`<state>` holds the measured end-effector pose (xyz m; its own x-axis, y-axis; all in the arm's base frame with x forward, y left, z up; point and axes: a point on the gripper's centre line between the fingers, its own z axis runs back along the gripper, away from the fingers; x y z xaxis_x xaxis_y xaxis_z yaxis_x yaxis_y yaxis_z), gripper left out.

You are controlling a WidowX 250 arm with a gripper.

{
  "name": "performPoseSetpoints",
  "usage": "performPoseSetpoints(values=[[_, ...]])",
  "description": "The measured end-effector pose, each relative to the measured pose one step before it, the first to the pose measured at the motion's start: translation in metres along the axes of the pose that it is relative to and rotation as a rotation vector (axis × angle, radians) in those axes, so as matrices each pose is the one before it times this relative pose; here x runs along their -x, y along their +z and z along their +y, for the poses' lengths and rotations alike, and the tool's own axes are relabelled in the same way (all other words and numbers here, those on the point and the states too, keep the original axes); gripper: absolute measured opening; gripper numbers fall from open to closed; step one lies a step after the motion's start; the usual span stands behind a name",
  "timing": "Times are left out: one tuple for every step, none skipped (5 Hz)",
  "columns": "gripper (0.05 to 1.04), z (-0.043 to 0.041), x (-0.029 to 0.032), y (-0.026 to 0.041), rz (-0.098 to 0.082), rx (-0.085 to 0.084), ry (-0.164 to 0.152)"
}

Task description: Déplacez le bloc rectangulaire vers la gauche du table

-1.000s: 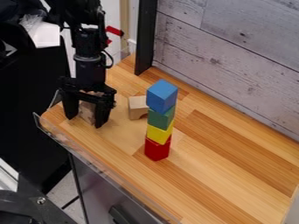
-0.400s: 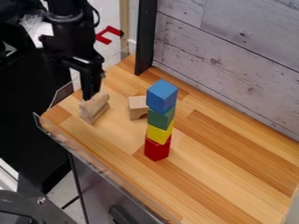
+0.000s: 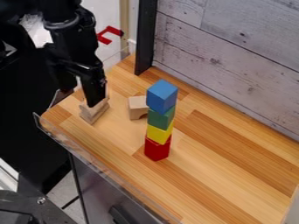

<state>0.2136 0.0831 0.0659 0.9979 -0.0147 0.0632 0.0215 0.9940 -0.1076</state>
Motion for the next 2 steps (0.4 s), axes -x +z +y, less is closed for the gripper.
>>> performPoseSetpoints(values=[[0.997,-0.02121,-0.01714,-0.00468,0.0287,-0.0246,-0.0437],[0.997,-0.01439,-0.01705,-0.00632,0.0462,-0.0468,-0.0354]])
